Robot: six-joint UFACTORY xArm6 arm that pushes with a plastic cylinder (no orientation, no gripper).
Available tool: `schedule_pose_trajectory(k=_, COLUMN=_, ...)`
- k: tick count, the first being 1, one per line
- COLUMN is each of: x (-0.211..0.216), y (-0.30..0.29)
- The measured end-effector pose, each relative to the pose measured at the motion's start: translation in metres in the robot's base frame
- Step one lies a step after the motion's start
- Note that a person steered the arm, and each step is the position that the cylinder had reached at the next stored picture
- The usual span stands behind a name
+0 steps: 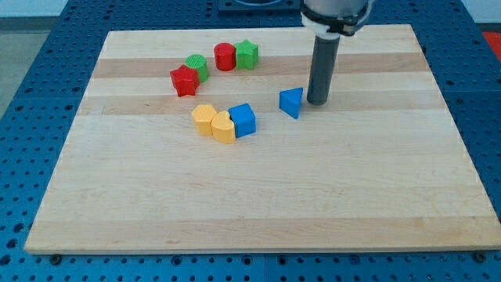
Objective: Place your arm at the bottom of the blue triangle
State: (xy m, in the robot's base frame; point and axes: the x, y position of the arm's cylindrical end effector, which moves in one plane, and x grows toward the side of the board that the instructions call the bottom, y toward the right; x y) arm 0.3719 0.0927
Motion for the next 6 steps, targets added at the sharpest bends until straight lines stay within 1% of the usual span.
schedule_pose_trajectory(k=1, x=-0.022, y=0.0)
schedule_pose_trajectory(k=2, x=-0.003, y=0.026)
schedule_pose_trajectory(k=3, x=0.05, y=0.051)
schedule_pose_trajectory(k=4, x=0.067, y=0.036)
schedule_pose_trajectory(k=5, x=0.043, y=0.013)
schedule_pose_trajectory(k=6, x=0.004, y=0.013)
